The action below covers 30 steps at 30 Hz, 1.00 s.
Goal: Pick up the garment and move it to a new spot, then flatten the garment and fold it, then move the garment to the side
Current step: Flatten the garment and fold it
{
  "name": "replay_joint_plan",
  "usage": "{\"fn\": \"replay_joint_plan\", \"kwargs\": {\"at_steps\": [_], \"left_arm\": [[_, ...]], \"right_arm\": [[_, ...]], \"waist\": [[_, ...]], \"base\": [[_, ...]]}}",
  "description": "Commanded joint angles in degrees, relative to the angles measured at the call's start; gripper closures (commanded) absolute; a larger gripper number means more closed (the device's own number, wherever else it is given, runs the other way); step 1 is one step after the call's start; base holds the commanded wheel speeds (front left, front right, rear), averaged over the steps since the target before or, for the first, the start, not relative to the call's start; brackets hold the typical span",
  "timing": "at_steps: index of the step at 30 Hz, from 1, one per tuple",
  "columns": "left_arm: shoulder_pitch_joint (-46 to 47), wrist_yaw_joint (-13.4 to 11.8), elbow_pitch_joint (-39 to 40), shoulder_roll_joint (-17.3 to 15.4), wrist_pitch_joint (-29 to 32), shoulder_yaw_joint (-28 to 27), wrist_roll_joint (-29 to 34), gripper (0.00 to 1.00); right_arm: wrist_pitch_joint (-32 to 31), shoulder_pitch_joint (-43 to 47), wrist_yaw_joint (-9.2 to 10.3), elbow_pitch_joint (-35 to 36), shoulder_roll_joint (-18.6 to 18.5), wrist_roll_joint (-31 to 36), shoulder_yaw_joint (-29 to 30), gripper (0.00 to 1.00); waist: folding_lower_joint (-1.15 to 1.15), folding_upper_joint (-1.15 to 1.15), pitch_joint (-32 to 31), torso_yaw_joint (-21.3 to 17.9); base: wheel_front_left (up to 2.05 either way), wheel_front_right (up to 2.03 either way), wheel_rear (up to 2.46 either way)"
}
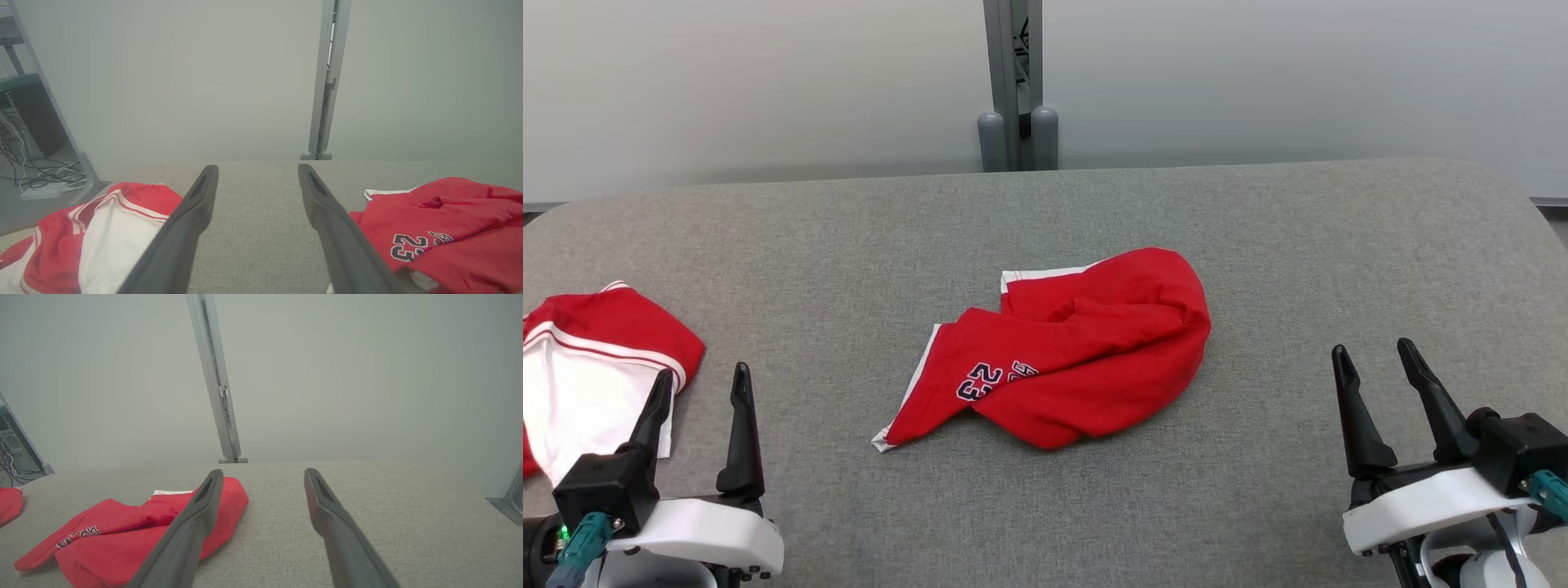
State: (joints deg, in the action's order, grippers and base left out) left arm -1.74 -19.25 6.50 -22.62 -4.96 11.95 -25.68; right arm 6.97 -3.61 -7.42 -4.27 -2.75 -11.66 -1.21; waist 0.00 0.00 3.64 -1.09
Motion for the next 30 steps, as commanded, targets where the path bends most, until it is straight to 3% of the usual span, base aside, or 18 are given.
{"fn": "replay_joint_plan", "kwargs": {"at_steps": [1,8,11,20,30], "left_arm": [[-0.2,-0.4,0.1,-0.3,0.1,0.0,-0.1,0.0],[0.5,-0.7,0.5,-0.1,0.6,0.7,0.2,0.0],[2.1,0.4,0.2,-0.3,1.6,1.9,0.4,0.0],[9.1,9.2,-10.0,0.7,10.2,10.4,-2.2,0.0],[13.9,13.8,-23.3,1.1,12.3,12.4,-3.9,0.0]], "right_arm": [[-0.4,-0.3,-0.13,0.3,-0.3,0.2,0.2,0.0],[-0.4,-0.5,-0.13,0.4,-0.3,0.0,0.1,0.0],[-0.4,-0.7,-0.13,0.7,-0.3,0.0,0.2,0.0],[-0.2,-3.1,-0.13,1.2,-0.3,-0.2,-2.8,0.0],[1.5,-4.3,-0.12,-0.4,-0.3,-1.5,-3.4,0.0]], "waist": [[0.0,0.0,-0.1,0.0],[0.0,0.0,-0.1,-0.2],[0.0,0.0,0.5,-0.4],[0.0,0.0,4.2,-4.1],[0.0,0.0,7.2,-7.5]], "base": [[0.0,0.0,0.0],[0.0,0.0,0.0],[0.0,0.0,0.0],[0.0,0.0,0.0],[0.0,0.0,0.0]]}}
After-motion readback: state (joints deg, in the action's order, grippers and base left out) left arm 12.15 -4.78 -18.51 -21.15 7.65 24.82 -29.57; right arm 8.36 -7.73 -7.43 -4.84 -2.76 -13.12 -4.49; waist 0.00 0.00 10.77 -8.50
